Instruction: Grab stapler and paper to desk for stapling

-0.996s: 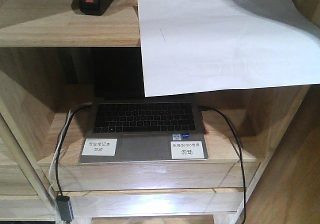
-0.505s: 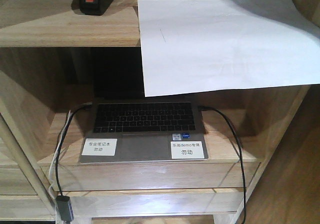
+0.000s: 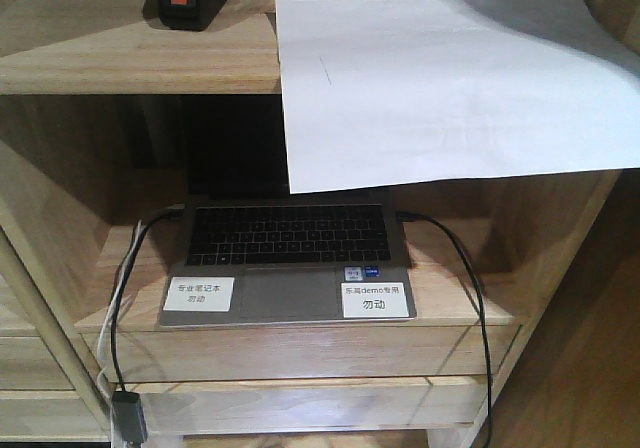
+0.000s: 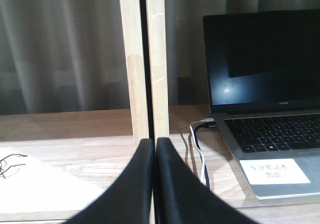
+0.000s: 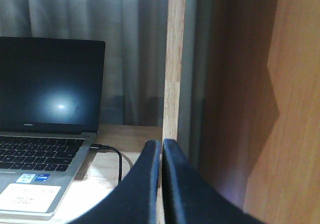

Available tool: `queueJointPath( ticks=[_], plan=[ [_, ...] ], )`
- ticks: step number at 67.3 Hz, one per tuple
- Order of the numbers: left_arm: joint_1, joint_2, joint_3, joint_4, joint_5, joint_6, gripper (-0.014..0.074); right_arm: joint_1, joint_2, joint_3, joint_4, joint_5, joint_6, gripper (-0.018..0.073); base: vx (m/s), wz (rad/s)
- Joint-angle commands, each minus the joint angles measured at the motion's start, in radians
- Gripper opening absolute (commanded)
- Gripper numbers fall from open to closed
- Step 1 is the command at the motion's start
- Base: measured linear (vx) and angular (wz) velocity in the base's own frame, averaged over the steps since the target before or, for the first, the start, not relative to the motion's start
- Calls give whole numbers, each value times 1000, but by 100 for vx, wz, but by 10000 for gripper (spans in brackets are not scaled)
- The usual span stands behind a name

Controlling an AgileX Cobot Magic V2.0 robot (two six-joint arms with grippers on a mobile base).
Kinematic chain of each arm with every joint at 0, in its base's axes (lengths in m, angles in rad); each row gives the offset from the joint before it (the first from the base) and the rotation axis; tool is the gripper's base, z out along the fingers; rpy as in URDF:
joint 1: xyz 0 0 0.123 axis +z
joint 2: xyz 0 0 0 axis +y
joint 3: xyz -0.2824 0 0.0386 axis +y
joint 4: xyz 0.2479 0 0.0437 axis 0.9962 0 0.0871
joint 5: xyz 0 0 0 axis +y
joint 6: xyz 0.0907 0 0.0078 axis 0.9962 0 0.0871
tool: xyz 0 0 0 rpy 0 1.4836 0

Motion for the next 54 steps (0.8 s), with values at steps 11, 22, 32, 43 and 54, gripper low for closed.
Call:
queueJointPath(
  ticks=[11, 22, 32, 43, 54],
  plan=[
    [0, -13, 27, -8, -78, -9, -6, -4, -14, 4, -5, -73, -1, -9, 0, 0],
    [0, -13, 27, -8, -188, -9, -6, -4, -14, 4, -5, -73, -1, -9, 0, 0],
    [0, -12, -20, -11, -309, -16, -6, -4, -14, 4, -5, -73, -1, -9, 0, 0],
    [0, -1, -139, -11, -269, -19, -6, -4, -14, 4, -5, -73, -1, -9, 0, 0],
    [0, 94, -283, -11, -190, -19, -6, -4, -14, 4, -5, -73, -1, -9, 0, 0]
  ],
)
